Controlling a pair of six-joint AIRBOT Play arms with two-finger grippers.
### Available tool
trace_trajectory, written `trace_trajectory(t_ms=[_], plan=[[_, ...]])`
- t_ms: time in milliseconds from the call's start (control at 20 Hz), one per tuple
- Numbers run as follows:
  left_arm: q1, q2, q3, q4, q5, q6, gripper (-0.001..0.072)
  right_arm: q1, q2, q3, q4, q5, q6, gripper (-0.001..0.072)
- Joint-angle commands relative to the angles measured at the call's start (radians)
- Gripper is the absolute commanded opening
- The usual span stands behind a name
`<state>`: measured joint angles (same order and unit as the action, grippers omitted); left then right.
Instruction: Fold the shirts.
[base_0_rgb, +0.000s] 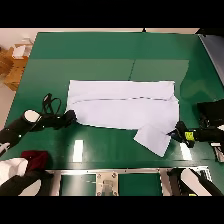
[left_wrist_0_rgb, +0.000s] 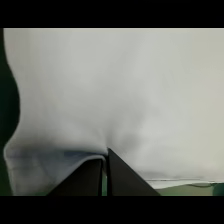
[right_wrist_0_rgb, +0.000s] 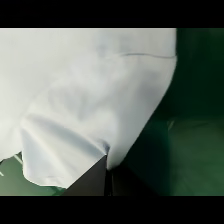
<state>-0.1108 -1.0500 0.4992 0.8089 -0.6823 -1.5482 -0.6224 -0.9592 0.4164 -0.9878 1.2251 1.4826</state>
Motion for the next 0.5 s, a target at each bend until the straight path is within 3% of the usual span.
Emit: trace_trajectory(t_ms=[0, 250, 450], plan=[[0.0, 0.042, 0.012, 0.124, -0.11, -0.041, 0.0024, 0.001, 0.014, 0.018, -0.027, 0.076, 0.033, 0.0013], [0.0, 0.047, 0.127, 0.307, -0.253, -0.105, 0.0023, 0.002, 0.032, 0.16, -0.024, 0.158, 0.082, 0.0013], [0.0, 0.04, 0.26, 0.324, -0.227, -0.1, 0.0023, 0.041, 0.009, 0.343, 0.116, 0.113, 0.089, 0.0013]])
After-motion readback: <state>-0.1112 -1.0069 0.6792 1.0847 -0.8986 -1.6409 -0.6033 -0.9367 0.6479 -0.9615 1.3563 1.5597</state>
